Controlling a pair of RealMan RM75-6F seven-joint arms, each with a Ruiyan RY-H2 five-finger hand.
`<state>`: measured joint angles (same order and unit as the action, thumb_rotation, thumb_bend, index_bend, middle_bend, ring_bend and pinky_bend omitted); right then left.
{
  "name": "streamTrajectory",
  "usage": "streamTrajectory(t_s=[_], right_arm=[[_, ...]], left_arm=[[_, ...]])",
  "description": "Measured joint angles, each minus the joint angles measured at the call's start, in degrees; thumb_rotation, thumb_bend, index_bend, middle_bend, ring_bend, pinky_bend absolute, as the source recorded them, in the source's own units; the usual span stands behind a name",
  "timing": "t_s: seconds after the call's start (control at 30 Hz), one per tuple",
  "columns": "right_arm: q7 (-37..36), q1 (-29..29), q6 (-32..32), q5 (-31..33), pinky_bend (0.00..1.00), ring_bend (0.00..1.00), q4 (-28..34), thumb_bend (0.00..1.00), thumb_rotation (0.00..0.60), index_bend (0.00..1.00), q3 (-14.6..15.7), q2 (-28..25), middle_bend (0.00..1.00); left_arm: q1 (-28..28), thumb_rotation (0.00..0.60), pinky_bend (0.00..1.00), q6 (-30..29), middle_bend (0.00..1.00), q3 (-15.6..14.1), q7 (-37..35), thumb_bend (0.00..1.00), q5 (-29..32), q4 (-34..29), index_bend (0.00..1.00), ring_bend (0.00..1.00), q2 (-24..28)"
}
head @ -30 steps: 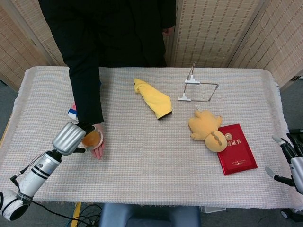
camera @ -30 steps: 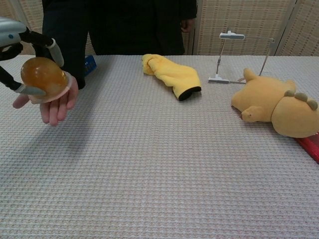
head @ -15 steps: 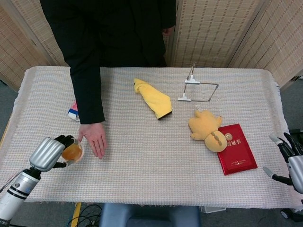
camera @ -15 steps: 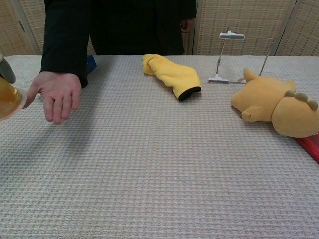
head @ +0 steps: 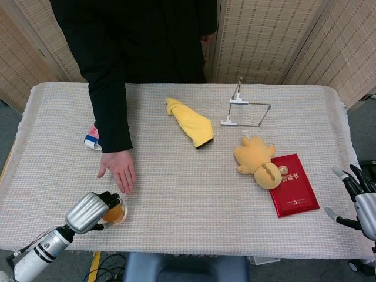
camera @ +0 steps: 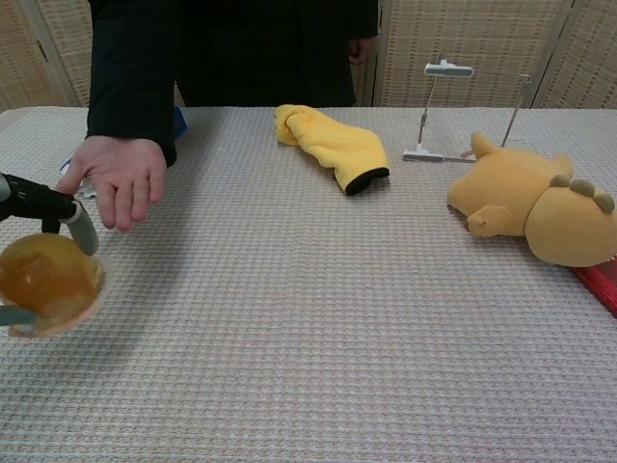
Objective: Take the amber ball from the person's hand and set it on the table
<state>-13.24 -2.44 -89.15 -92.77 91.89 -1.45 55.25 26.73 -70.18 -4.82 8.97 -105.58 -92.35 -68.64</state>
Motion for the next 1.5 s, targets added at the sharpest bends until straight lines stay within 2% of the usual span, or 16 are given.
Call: streamTrajectory(t_s=[0.13, 0.27, 0.33, 0.4, 0.53, 0.7, 1.03, 1.3, 1.5], right_arm=[[0.02, 0.0, 0.12, 0.23, 0.13, 0.07, -0.06, 0.19, 0.6, 0.1, -0.01, -0.03, 0.18], [-0.03, 0.22, 0.11, 0.63, 0.13, 0.07, -0.12, 0.19, 0.6, 0.1, 0.05, -0.09, 0.18], [-0.06, 0.35, 0.1, 0.88, 0.13, 0.07, -0.19, 0.19, 0.6, 0.1, 0.07, -0.11, 0.18], [-0.09, 0.42, 0.13, 1.02, 0.13, 0.07, -0.26, 0.19, 0.6, 0.1, 0.08, -0.1, 0.18], [0.04, 0.33, 0.31, 1.18, 0.13, 0.07, -0.26, 0.19, 0.6, 0.1, -0.01, -0.03, 0.22], [0.21, 0.14, 0.38, 1.05, 0.13, 0.07, -0.15, 0.19, 0.6, 0.1, -0.13, 0.01, 0.22], [0.31, 0.04, 0.44, 0.85, 0.13, 0.07, 0.07, 0.19, 0.6, 0.1, -0.08, -0.01, 0.22], [0.13, -0.39, 0.99, 0.7, 0.13, 0.07, 0.05, 0.19, 0.6, 0.1, -0.12, 0.39, 0.22], [0.38, -0.71, 1.58, 0.61, 0.13, 0.07, 0.27, 0.19, 0.6, 0.1, -0.03, 0.34, 0.22]], left_arm=[[2.48, 0.6, 0.87, 2.13, 0.62, 0.44, -0.12, 0.27, -1.3, 3.49, 0.64, 0.6, -3.2], [4.26, 0.6, 0.82, 2.97, 0.6, 1.06, 0.56, 0.27, -2.49, 7.41, 0.61, 0.56, -6.33], [4.69, 0.6, 0.74, 2.99, 0.52, 1.1, 1.01, 0.27, -3.02, 8.94, 0.57, 0.49, -7.3], [5.05, 0.6, 0.65, 2.99, 0.42, 0.9, 1.7, 0.22, -3.61, 10.46, 0.52, 0.39, -8.13], [5.23, 0.6, 0.44, 2.91, 0.21, 0.25, 2.27, 0.02, -3.65, 11.06, 0.44, 0.19, -8.55], [4.49, 0.6, 0.4, 0.9, 0.11, -0.23, 2.19, 0.0, -3.49, 10.21, 0.37, 0.12, -7.78], [-2.58, 0.6, 0.39, -6.5, 0.1, -1.19, 1.28, 0.0, 1.73, 7.71, 0.35, 0.13, -4.17], [-10.17, 0.6, 0.39, -11.75, 0.14, -0.92, -1.69, 0.0, 11.38, 6.9, 0.36, 0.17, -0.64], [-15.24, 0.6, 0.39, -14.29, 0.17, 1.28, -3.49, 0.0, 21.48, 3.79, 0.34, 0.17, 1.19]])
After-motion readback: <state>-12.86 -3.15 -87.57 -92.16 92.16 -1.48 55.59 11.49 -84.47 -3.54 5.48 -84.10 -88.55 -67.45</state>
